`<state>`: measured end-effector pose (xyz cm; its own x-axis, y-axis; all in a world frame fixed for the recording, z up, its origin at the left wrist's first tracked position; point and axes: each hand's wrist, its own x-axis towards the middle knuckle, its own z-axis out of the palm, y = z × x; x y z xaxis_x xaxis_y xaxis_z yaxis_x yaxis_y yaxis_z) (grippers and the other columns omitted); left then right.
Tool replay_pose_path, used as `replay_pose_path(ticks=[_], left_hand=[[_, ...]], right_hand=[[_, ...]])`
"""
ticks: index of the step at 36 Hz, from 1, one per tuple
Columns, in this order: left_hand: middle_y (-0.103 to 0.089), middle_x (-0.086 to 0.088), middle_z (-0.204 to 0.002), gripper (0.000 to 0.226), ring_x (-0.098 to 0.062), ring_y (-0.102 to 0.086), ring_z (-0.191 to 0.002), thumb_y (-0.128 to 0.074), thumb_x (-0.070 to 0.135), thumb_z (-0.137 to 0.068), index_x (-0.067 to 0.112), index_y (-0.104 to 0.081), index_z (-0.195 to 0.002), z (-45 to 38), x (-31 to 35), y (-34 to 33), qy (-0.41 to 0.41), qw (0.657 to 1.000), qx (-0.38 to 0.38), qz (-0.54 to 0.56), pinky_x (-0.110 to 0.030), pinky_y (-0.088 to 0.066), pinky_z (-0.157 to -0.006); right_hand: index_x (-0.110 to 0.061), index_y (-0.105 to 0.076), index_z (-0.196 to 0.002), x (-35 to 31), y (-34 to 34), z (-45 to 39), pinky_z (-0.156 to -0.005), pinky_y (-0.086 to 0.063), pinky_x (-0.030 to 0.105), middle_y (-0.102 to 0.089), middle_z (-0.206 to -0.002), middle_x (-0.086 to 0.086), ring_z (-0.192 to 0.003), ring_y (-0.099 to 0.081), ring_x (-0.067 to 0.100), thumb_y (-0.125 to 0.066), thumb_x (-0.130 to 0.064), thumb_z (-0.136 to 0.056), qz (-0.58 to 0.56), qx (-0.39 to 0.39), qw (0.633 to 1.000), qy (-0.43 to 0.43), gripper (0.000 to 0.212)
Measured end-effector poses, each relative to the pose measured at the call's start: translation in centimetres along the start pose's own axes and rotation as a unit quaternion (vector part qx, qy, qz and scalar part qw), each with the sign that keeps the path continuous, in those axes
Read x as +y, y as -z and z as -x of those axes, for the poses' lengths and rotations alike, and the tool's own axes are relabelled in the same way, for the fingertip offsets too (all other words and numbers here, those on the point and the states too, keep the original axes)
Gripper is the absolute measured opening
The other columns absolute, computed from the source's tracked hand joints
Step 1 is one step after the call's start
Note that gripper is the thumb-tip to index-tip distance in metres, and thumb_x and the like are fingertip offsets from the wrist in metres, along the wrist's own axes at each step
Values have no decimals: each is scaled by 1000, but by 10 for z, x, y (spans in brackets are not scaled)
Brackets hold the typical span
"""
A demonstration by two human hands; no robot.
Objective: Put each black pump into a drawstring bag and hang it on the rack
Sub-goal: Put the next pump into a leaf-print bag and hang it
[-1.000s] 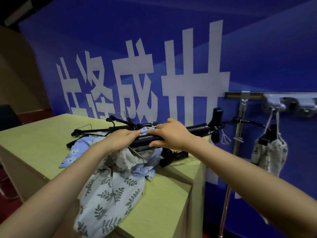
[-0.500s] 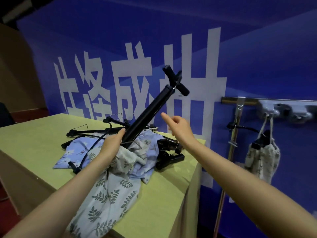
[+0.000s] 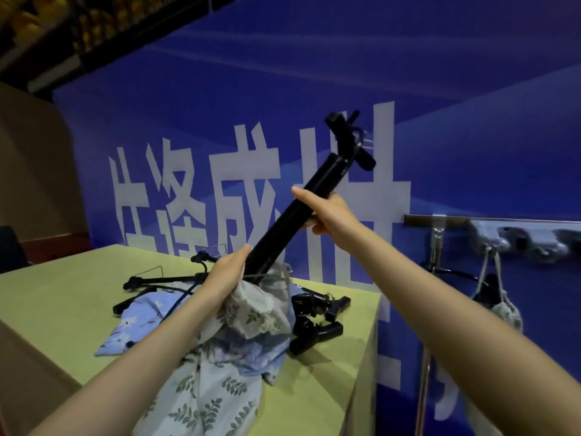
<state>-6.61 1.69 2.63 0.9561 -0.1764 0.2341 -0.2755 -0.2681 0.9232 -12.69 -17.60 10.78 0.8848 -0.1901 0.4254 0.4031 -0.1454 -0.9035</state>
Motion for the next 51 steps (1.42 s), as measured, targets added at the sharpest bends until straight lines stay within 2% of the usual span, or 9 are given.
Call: replay_pose_path(ticks=[4, 11, 19, 22, 26, 33, 42, 47, 51], left_hand=[[-65, -10, -100, 26, -18, -60, -91, -41, 26, -102, 12, -61, -95, -4, 9, -5, -100, 993, 23, -58, -27, -40, -69], [-64, 10, -100, 23, -5, -57, -96, -46, 14, -99, 28, -63, -94, -3, 58, -17, -176, 983, 40, -30, -17, -43, -71], [-70, -14, -95, 24, -22, -70, -75, -49, 4, -98, 18, -65, -110, 7, 92, -18, -68, 964, -42, 254, -29, -54, -58], [-72, -16, -77, 23, -22, -71, -62, -47, -1, -97, 13, -59, -111, 9, 100, -17, -33, 938, -76, 336, -27, -54, -48], [-68, -16, -78, 20, -21, -70, -59, -47, 1, -97, 12, -58, -109, 5, 106, -14, -35, 918, -65, 390, -27, -54, -48], [-63, -7, -98, 25, -17, -58, -78, -53, 28, -98, 11, -60, -114, 9, 63, -11, -90, 981, 0, 172, -26, -50, -64], [-53, -5, -68, 77, -14, -49, -61, -46, 87, -68, 11, -49, -80, 68, 3, -5, -126, 982, -41, -136, -45, -44, -64], [-47, 1, -67, 37, -27, -54, -69, -54, 45, -92, 18, -42, -70, 61, -9, -12, -154, 952, -36, -261, -31, -34, -60], [-60, -12, -73, 33, -21, -55, -73, -48, 28, -100, 6, -57, -77, 56, 3, -6, -71, 995, -47, -50, -32, -42, -70]], right_hand=[[-1, -60, -106, 4, -1, -1, -49, -49, 19, -68, -84, 10, -63, -67, 14, -70, -29, -88, -16, 36, 999, 27, 35], [2, -64, -101, 20, -5, 6, -61, -59, 30, -70, -88, 14, -79, -70, 19, -71, -27, -87, 3, 29, 998, 52, 33], [-23, -61, -81, 40, 0, 11, -76, -53, 35, -63, -85, 2, -93, -62, 24, -71, -53, -80, 113, 21, 986, 120, 32], [-22, -62, -107, 32, 1, 17, -81, -48, 12, -64, -106, -7, -104, -59, 7, -65, -36, -91, 85, -40, 990, 109, 22], [-22, -63, -104, 27, -5, 15, -72, -48, 13, -64, -91, -12, -86, -62, 0, -62, -32, -93, 64, -66, 990, 110, 14], [-14, -61, -83, 23, -14, 9, -61, -49, 18, -63, -78, -1, -73, -61, 10, -63, -32, -92, -37, 49, 991, 119, 20], [-13, -61, -101, 37, -23, 5, -65, -49, 20, -67, -92, 1, -86, -65, 14, -63, -35, -93, -87, 166, 979, 74, 23], [-19, -59, -109, 46, -33, 9, -80, -51, 30, -68, -101, 1, -95, -65, 16, -63, -39, -91, -109, 166, 980, 22, 27], [-21, -60, -105, 51, -29, 16, -78, -52, 29, -68, -99, 0, -93, -66, 15, -65, -40, -90, -110, 150, 982, 10, 25]])
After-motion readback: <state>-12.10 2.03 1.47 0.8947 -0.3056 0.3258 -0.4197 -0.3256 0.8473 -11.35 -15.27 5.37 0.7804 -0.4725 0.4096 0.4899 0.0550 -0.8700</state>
